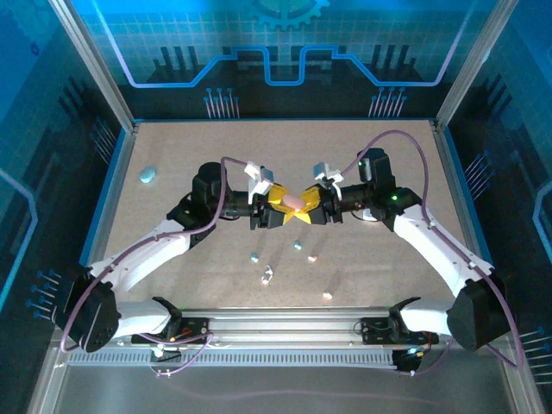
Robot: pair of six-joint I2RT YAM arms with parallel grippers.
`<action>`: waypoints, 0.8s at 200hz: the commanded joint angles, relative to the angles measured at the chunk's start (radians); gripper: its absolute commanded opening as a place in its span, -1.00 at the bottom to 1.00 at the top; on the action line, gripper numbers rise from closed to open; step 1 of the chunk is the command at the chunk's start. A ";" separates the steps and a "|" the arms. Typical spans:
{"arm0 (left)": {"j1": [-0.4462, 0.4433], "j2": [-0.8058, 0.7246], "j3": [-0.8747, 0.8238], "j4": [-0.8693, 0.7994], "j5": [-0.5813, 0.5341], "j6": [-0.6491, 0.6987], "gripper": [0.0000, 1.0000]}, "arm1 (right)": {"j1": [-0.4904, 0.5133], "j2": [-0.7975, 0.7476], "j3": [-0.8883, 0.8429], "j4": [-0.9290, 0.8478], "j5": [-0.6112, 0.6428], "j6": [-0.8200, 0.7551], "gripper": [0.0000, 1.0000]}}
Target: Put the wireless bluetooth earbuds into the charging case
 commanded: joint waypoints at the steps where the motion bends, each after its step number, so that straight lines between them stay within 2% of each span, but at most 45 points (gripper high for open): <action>1: -0.002 0.007 0.030 -0.016 0.033 0.020 0.07 | 0.010 -0.023 0.018 0.010 -0.002 -0.003 -0.33; 71: -0.001 -0.009 0.035 -0.075 0.019 0.046 0.08 | 0.010 -0.038 0.007 0.021 0.026 0.009 -0.29; 107: -0.002 -0.008 0.039 -0.047 0.029 0.029 -0.06 | 0.013 -0.039 0.007 0.005 0.020 0.004 -0.30; 160: -0.002 -0.001 0.027 0.019 0.046 -0.016 0.04 | 0.018 -0.045 0.006 -0.014 0.018 -0.016 -0.31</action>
